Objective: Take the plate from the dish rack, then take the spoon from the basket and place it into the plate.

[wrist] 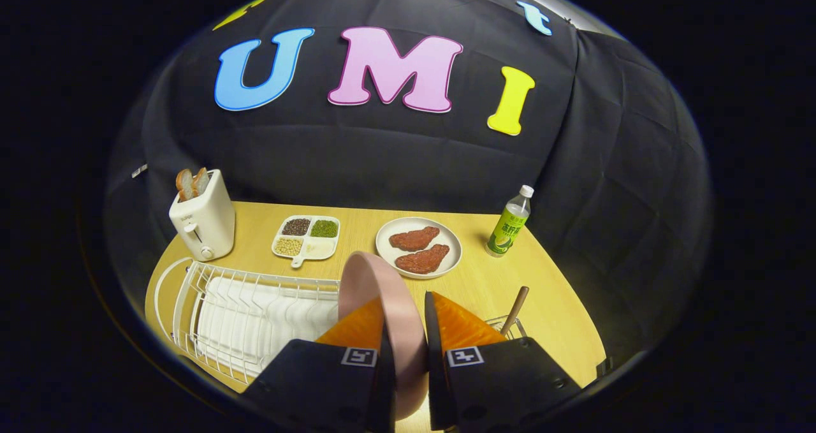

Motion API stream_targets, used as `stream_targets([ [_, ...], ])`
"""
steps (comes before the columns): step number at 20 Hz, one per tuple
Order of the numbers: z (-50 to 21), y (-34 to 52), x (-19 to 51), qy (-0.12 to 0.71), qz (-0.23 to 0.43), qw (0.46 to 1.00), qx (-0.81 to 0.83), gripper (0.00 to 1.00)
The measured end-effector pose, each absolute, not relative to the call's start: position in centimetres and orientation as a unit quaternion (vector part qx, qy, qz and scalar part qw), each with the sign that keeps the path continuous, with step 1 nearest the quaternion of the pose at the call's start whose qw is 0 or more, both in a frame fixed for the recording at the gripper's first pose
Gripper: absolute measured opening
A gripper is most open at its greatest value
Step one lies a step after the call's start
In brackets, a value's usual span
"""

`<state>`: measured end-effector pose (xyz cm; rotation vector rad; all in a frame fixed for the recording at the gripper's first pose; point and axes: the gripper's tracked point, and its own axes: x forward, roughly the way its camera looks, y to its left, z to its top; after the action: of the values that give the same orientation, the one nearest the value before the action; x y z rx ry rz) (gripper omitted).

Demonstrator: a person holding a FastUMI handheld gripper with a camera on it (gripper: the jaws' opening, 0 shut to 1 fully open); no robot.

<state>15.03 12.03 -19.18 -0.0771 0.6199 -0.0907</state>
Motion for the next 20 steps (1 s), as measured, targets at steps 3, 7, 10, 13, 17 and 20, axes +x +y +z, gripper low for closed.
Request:
stream_targets([
  [3, -19.0, 11.4, 14.8, 0.309, -0.038, 0.95, -0.027, 0.25],
  [7, -18.2, 10.2, 14.5, 0.311, -0.031, 0.95, 0.001, 0.25],
  [10, -17.2, 9.6, 13.5, 0.317, -0.012, 0.948, 0.03, 0.25],
  [13, -15.6, 8.5, 12.1, 0.311, 0.011, 0.949, 0.05, 0.25],
  [17, -13.7, 8.0, 9.0, 0.31, 0.063, 0.944, 0.091, 0.25],
  [20, -13.7, 7.0, 5.5, 0.325, 0.099, 0.935, 0.1, 0.24],
])
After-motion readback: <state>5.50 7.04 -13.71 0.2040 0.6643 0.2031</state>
